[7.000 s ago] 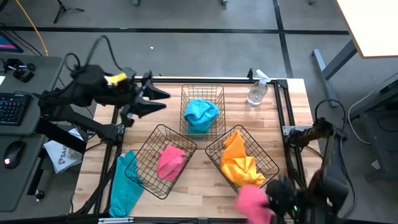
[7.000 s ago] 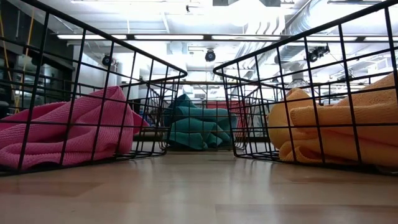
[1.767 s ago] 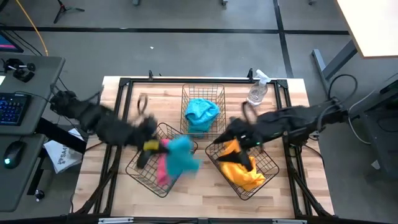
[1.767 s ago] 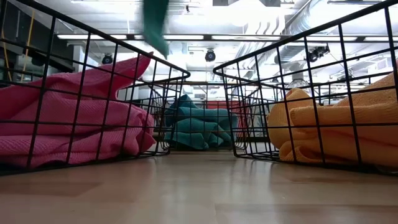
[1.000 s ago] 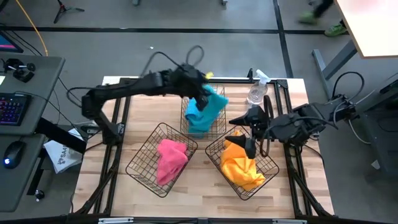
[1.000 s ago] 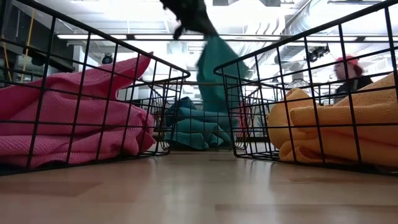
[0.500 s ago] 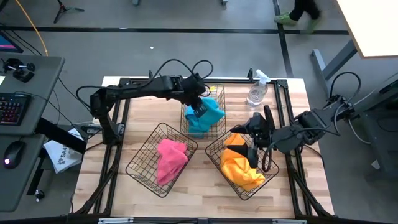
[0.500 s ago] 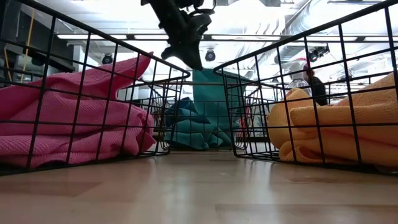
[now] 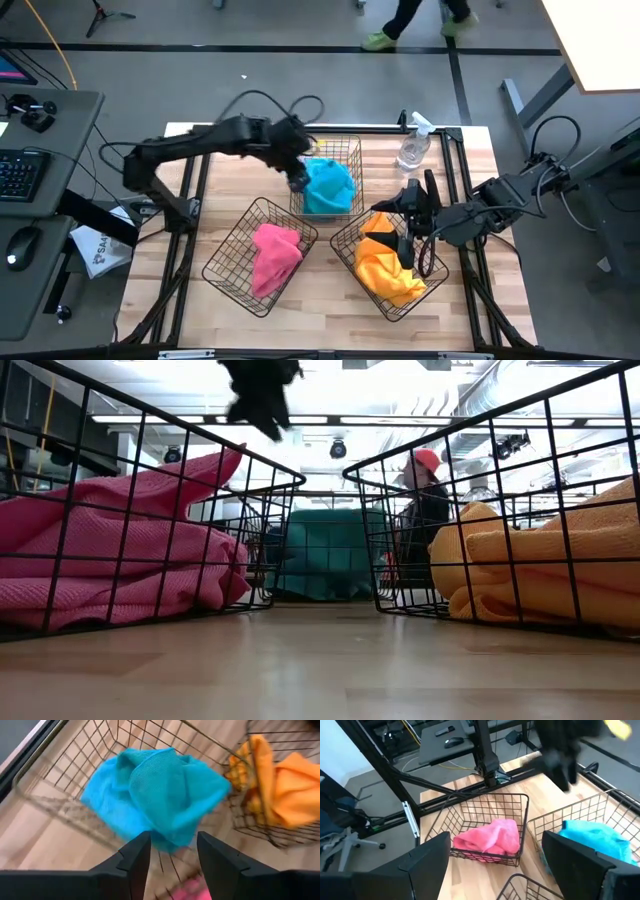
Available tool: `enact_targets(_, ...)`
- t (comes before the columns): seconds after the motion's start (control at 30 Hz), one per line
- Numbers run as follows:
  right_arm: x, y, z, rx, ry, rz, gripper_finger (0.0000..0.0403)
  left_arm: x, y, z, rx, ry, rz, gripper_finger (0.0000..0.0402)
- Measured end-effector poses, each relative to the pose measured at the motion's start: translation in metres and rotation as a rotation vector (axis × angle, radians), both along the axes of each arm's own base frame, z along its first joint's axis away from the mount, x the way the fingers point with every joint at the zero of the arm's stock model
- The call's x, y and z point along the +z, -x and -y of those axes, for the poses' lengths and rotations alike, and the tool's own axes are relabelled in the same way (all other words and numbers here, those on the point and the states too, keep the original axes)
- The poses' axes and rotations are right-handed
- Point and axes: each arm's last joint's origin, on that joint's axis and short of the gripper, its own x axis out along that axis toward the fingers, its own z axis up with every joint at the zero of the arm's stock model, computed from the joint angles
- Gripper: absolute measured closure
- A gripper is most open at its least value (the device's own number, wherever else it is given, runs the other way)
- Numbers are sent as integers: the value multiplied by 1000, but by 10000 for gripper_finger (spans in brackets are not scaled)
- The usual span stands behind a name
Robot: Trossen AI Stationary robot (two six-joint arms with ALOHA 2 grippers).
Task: Sort microfiber towel by color & place in baskets
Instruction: Return to Home Position
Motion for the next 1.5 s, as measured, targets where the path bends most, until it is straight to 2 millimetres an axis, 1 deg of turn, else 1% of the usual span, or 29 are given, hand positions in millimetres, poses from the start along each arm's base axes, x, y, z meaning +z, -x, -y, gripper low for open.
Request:
enact_targets(0.07, -1, 0, 2, -3, 10, -8, 92, 16, 18, 8, 4, 21, 26, 250)
enact_targets(0.17, -3, 0, 4, -27, -7, -33, 92, 37, 41, 29, -6, 11, 142, 249)
enact_targets(0.27, -10, 2, 8, -69, -39, -99, 92, 41, 62, 58, -26, -36, 311, 249)
enact_targets(0.33, -17, 4, 11, -88, -44, -167, 92, 34, 74, 76, -30, -50, 433, 249)
enact_targets(0.4, -23, 4, 15, -107, -45, -231, 92, 19, 84, 92, -61, -51, 544, 249)
enact_targets(0.5, -30, 3, 19, -141, -33, -301, 93, -13, 97, 110, -137, -28, 663, 249)
enact_targets(0.6, -34, 1, 19, -137, -30, -333, 97, -46, 112, 122, -195, 23, 772, 252)
enact_targets(0.67, -35, 0, 19, -134, -29, -340, 102, -64, 123, 125, -187, 69, 859, 258)
enact_targets(0.77, -35, 0, 19, -134, -30, -340, 110, -83, 141, 121, -157, 89, 969, 273)
enact_targets(0.83, -35, 0, 19, -139, -34, -339, 116, -90, 154, 116, -137, 69, 1020, 285)
enact_targets(0.93, -35, 0, 20, -160, -55, -341, 124, -96, 174, 106, -103, 11, 1072, 306)
enact_targets(1.1, -36, 0, 21, -187, -90, -336, 135, -110, 200, 94, -70, -21, 1136, 347)
enact_targets(1.27, -36, 1, 21, -221, -136, -328, 139, -137, 214, 90, -47, 12, 1167, 395)
enact_targets(1.5, -37, 2, 20, -248, -200, -334, 139, -169, 221, 89, -44, 46, 1208, 400)
